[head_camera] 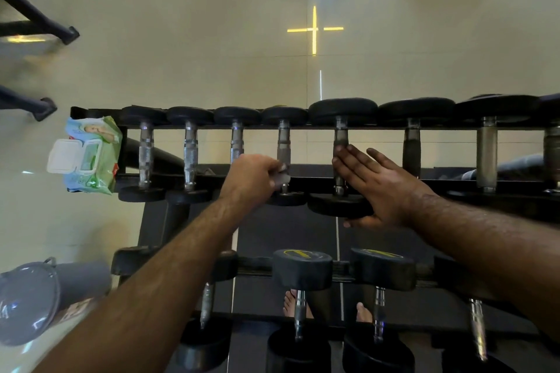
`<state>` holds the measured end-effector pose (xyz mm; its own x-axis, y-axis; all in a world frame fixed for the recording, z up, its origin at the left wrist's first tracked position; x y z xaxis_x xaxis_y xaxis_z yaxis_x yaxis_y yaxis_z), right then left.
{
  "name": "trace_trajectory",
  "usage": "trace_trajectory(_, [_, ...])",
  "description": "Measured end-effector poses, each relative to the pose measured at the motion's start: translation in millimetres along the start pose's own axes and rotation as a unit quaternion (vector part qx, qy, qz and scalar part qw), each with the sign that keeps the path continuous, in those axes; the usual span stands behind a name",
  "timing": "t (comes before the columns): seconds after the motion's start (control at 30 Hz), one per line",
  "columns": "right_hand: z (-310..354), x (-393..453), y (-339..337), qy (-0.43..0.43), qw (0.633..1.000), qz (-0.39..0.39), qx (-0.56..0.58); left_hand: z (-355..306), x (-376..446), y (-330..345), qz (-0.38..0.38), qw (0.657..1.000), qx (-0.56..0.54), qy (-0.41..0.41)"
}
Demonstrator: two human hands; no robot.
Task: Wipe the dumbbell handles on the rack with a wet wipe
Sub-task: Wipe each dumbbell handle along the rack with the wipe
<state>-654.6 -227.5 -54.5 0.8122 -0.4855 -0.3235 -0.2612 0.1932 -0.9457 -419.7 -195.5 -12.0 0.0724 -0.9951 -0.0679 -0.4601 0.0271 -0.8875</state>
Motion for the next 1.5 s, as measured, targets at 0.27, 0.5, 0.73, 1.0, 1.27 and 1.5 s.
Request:
trace_trajectory(0.27, [-1.3, -0.7, -0.2, 0.008, 1.0, 0.007, 0.011, -44.9, -0.2, 24.8, 0.058, 0.954, 0.151, 0.254])
trace_trajectory(0.5, [0.1, -0.8, 5.0, 0.004, 1.0, 0.024, -0.006, -12.6, 11.4, 2.7, 0.177, 0.982, 0.002, 0.067])
trace_trajectory(0.73, [-32.2, -36.4, 3.7, 0.05, 0.995, 0.083, -0.004, -35.5, 0.4, 18.3, 0.043, 0.878, -0.457, -0.138])
trace_trajectory(1.0, [-76.8, -81.5, -1.7, 0.144, 0.987, 0.063, 0.035, -95.6, 2.0, 72.1, 0.07, 0.561, -0.762, -0.316])
trace_trajectory(1.27, [-61.2, -96.3, -1.4, 0.086, 0.994, 0.053, 0.036, -112.0, 9.0, 46.3, 0.014, 0.79, -0.567, -0.234])
trace_trajectory(1.5, [-75.9, -92.3, 14.9, 0.11, 0.988, 0.069, 0.079, -123.5, 32.4, -2.9, -0.208, 0.973, -0.069, -0.07])
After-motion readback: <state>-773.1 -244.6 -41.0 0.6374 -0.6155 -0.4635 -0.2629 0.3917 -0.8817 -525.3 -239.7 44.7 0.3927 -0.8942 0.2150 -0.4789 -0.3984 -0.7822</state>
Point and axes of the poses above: each hand's wrist, its own x-axis towards the middle knuckle, its own y-axis out of the palm, z = x × y, the point moved 9 cm from there along x, towards the middle knuckle
